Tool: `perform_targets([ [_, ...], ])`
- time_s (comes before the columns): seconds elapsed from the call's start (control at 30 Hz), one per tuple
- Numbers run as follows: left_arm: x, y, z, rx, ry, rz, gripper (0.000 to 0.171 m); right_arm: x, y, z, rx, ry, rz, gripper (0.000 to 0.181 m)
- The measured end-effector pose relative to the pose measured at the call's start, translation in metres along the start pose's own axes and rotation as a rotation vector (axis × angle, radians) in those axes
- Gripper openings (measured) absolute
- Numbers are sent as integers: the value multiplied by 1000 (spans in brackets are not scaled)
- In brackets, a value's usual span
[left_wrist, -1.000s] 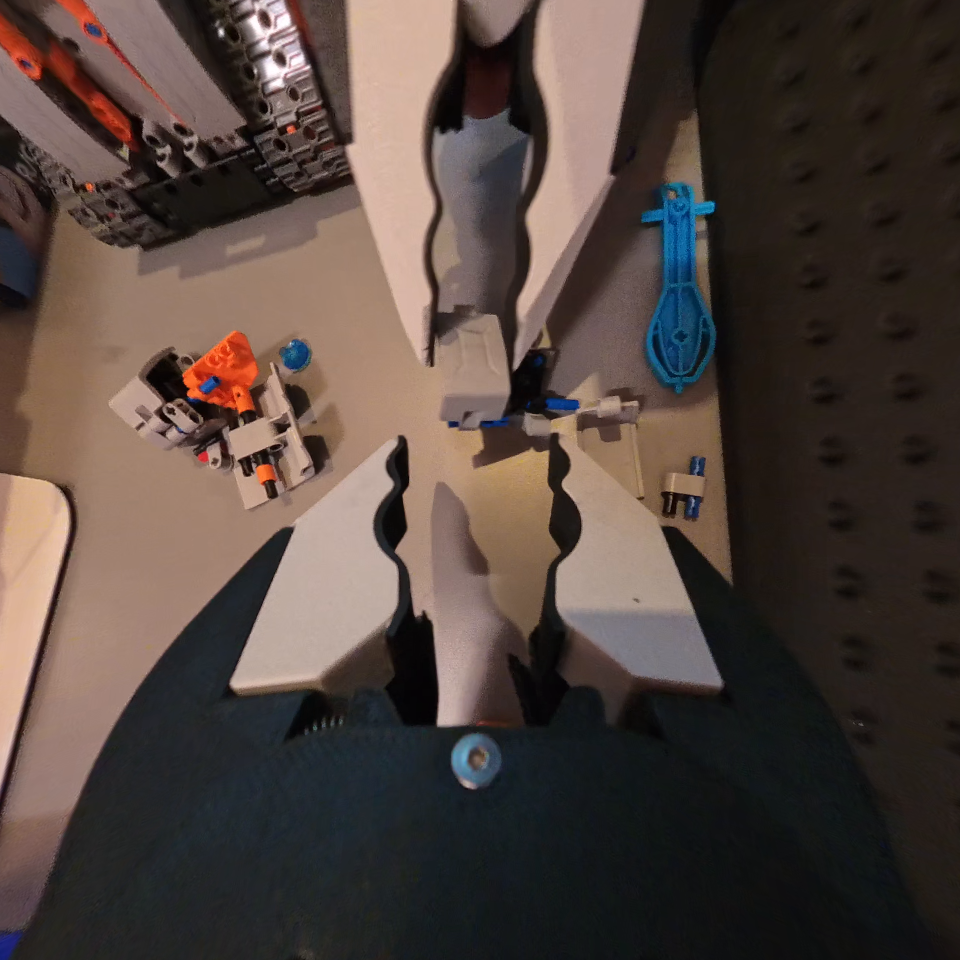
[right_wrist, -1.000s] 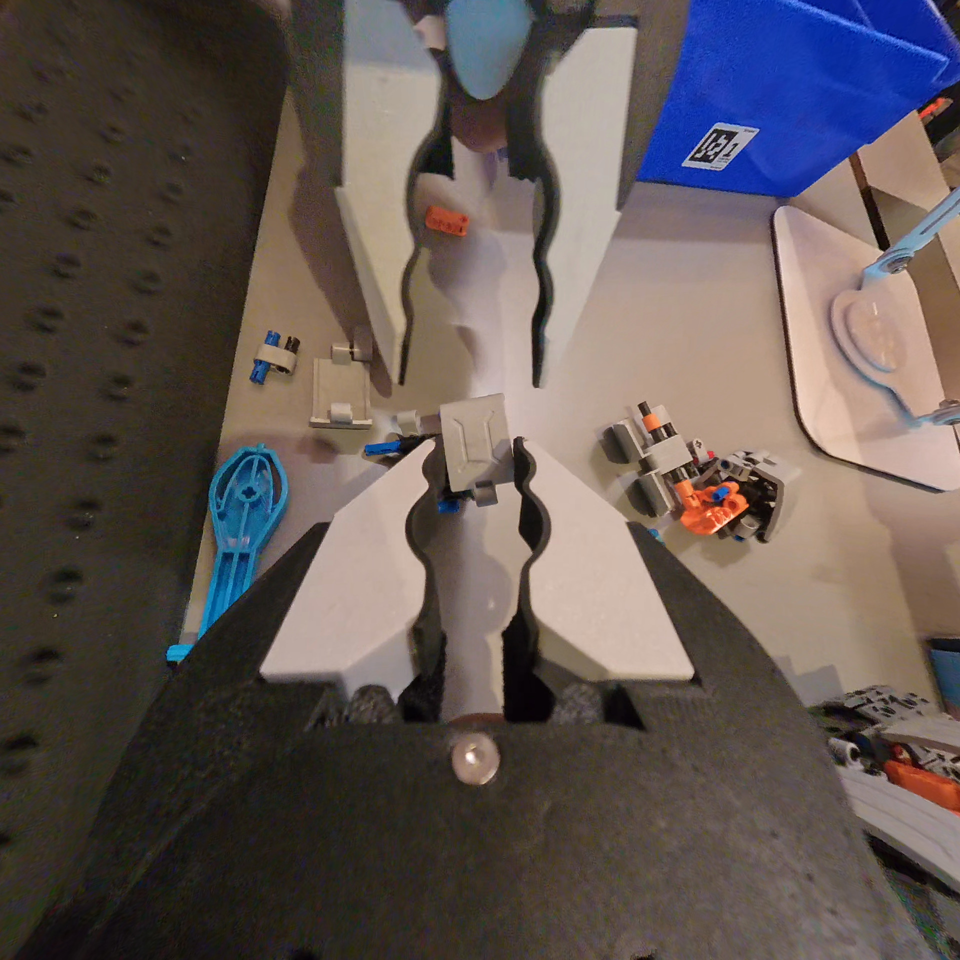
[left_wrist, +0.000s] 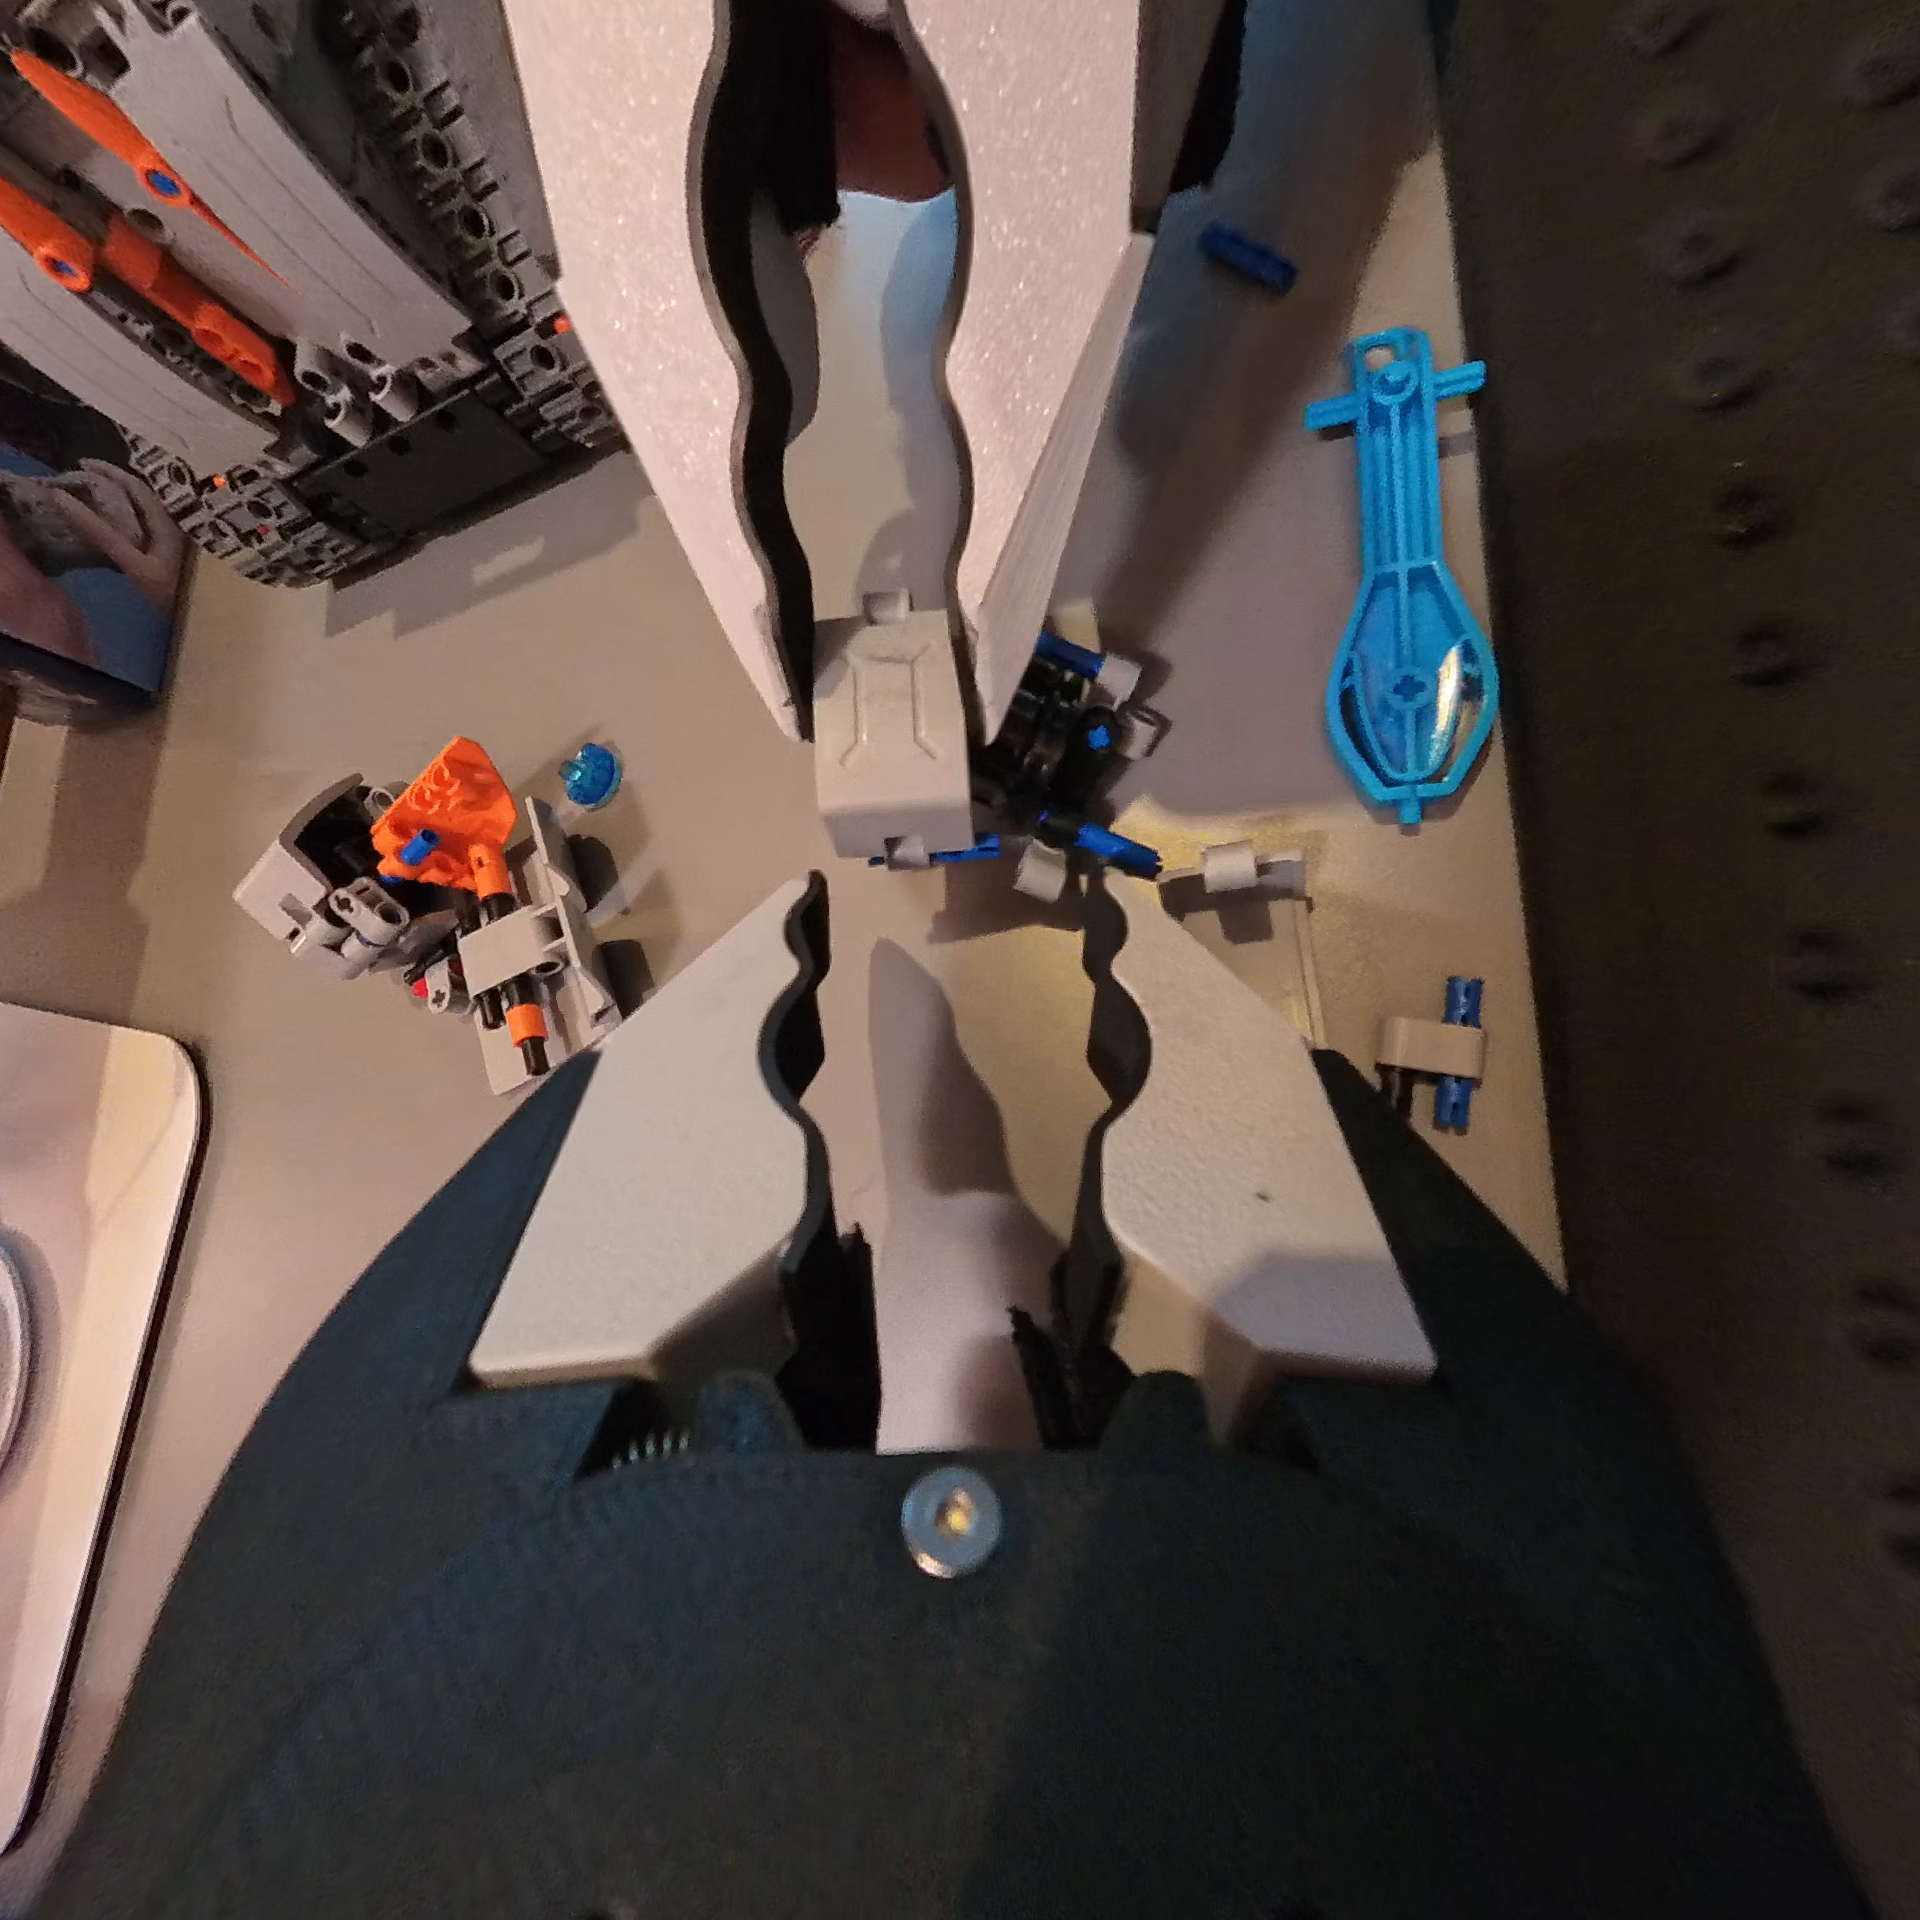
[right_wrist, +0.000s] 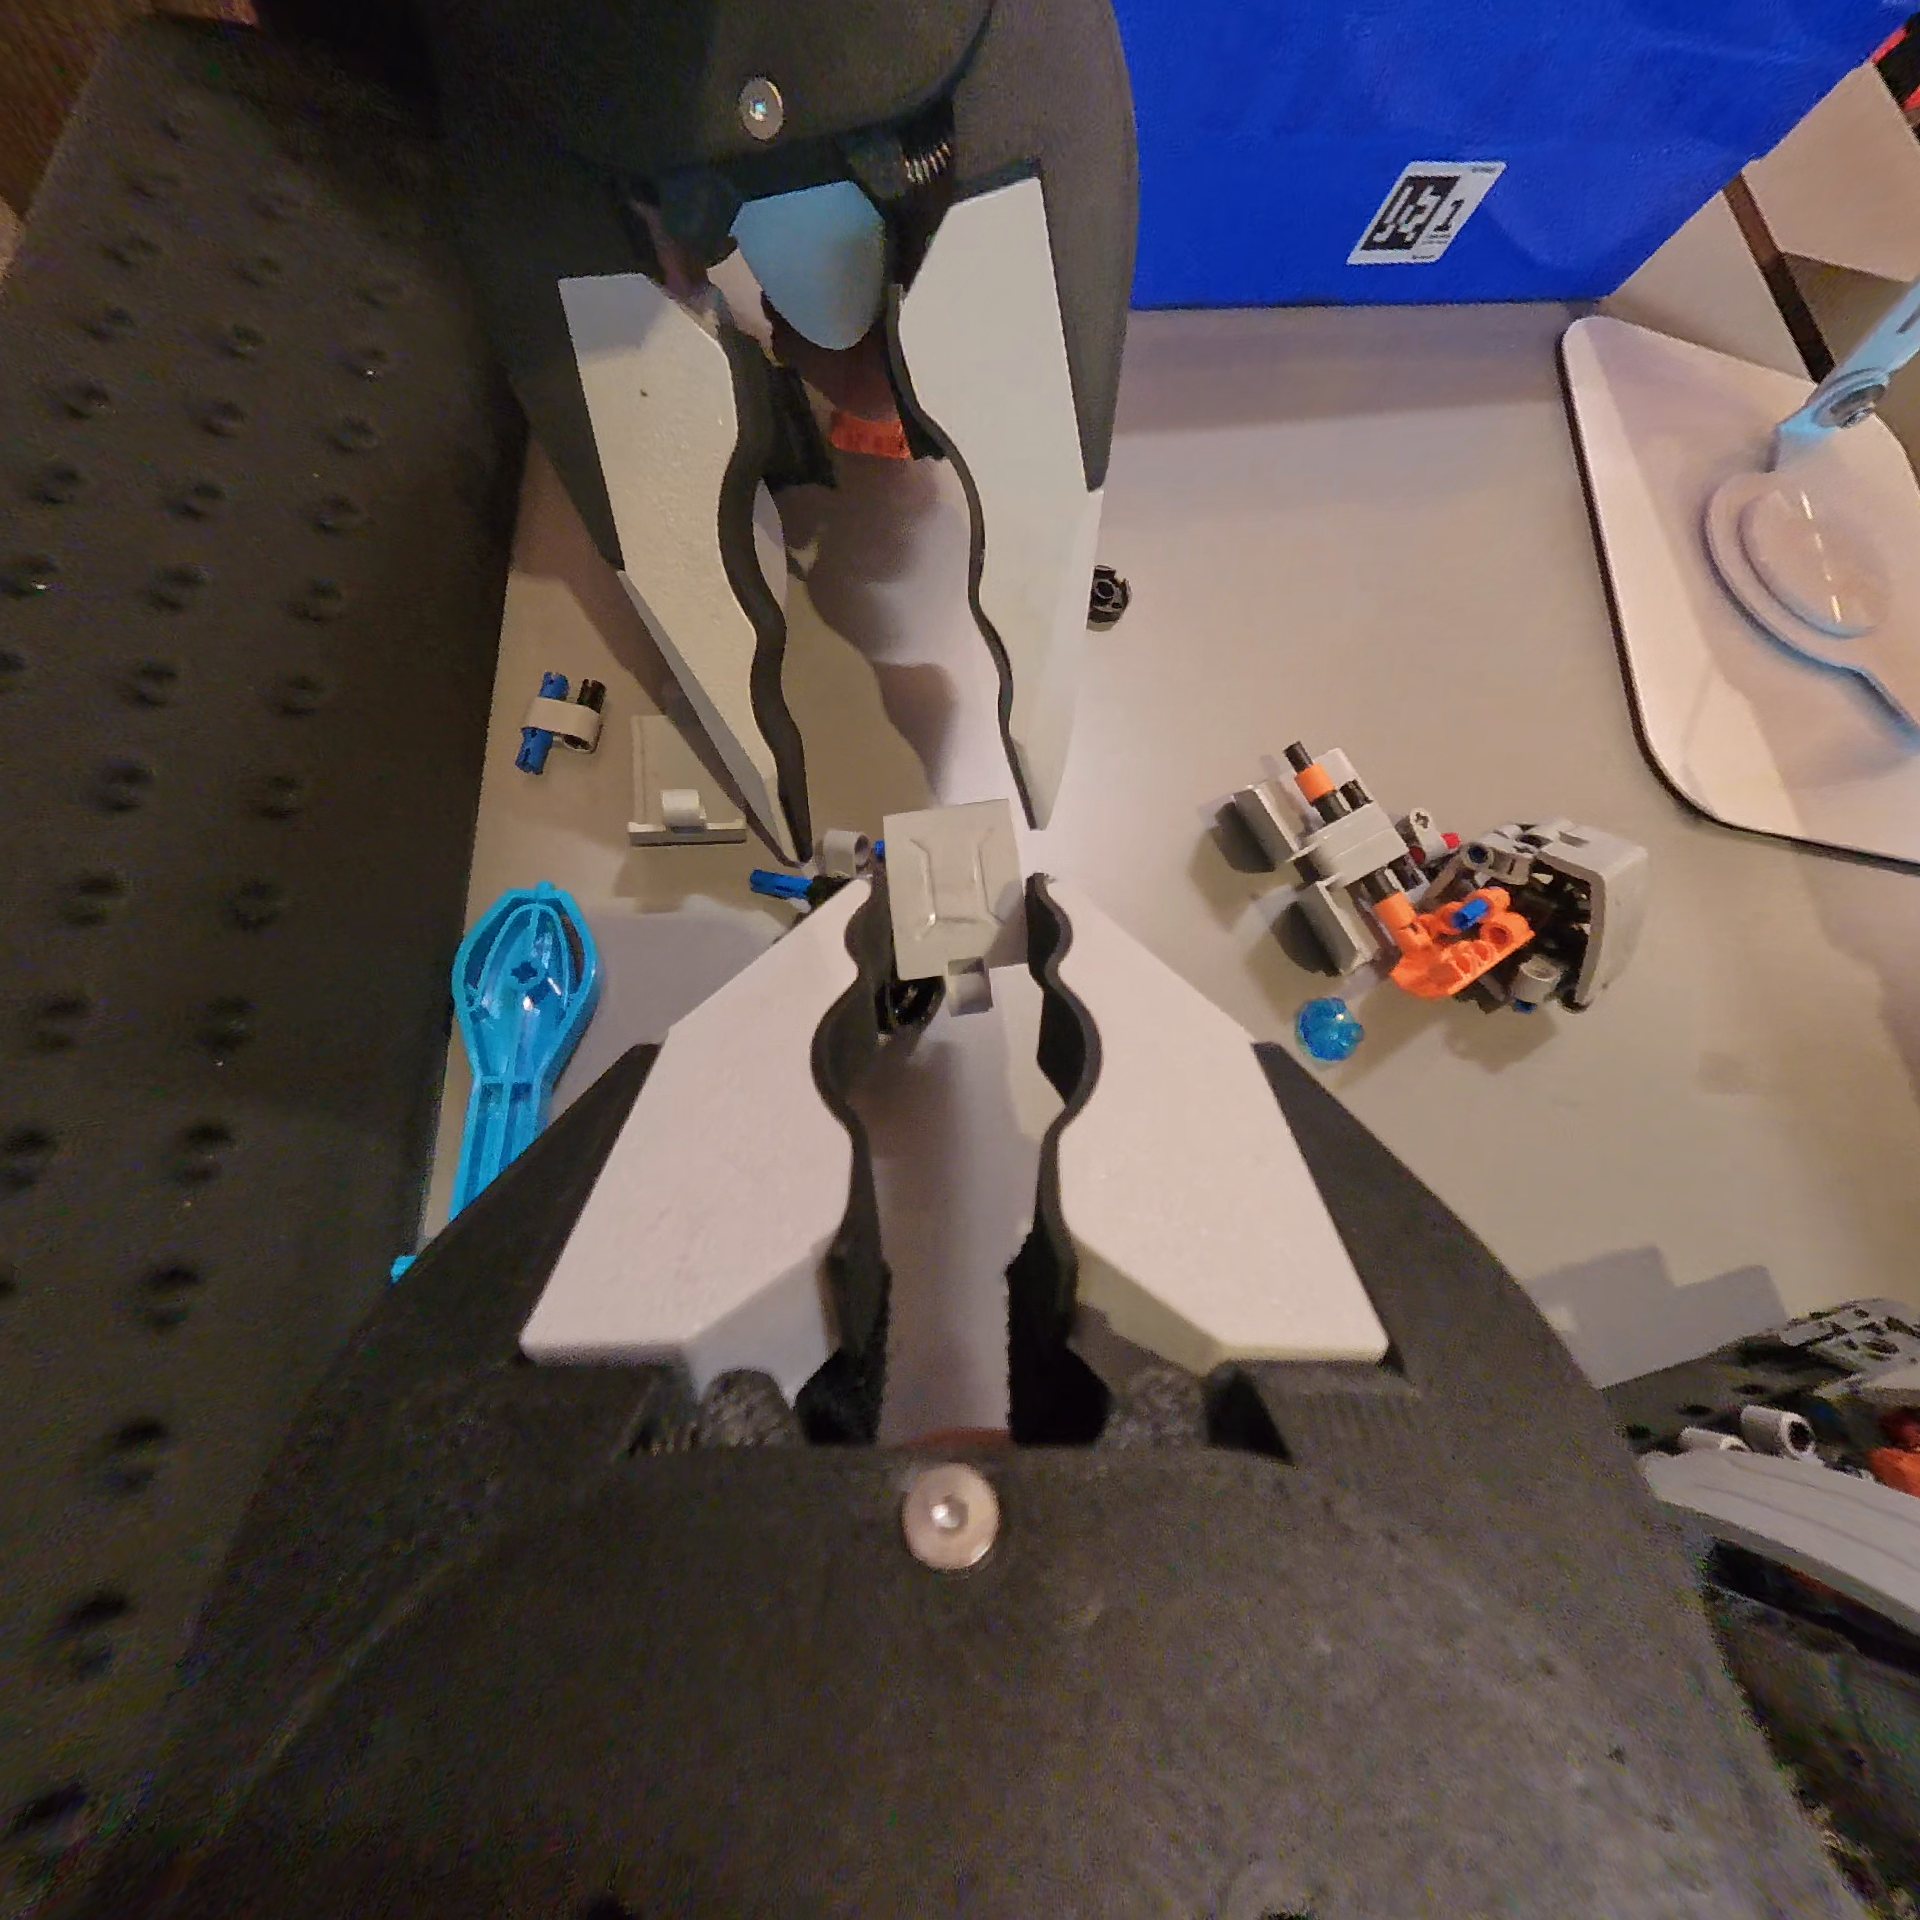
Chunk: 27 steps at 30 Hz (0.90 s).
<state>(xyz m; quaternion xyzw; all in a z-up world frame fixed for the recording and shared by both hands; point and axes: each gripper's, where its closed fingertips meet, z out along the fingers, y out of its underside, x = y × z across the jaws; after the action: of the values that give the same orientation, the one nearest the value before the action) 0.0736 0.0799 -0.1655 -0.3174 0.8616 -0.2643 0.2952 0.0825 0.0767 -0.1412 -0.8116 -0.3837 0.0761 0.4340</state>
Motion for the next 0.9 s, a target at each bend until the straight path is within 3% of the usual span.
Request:
perform_targets([
  [0.3,0,1,6,-13,8,42,37,-2,4,5,-69,23,-8,23],
  [0.9,1,-2,9,10,9,25,35,-5,7,2,-125,66,72,23],
])
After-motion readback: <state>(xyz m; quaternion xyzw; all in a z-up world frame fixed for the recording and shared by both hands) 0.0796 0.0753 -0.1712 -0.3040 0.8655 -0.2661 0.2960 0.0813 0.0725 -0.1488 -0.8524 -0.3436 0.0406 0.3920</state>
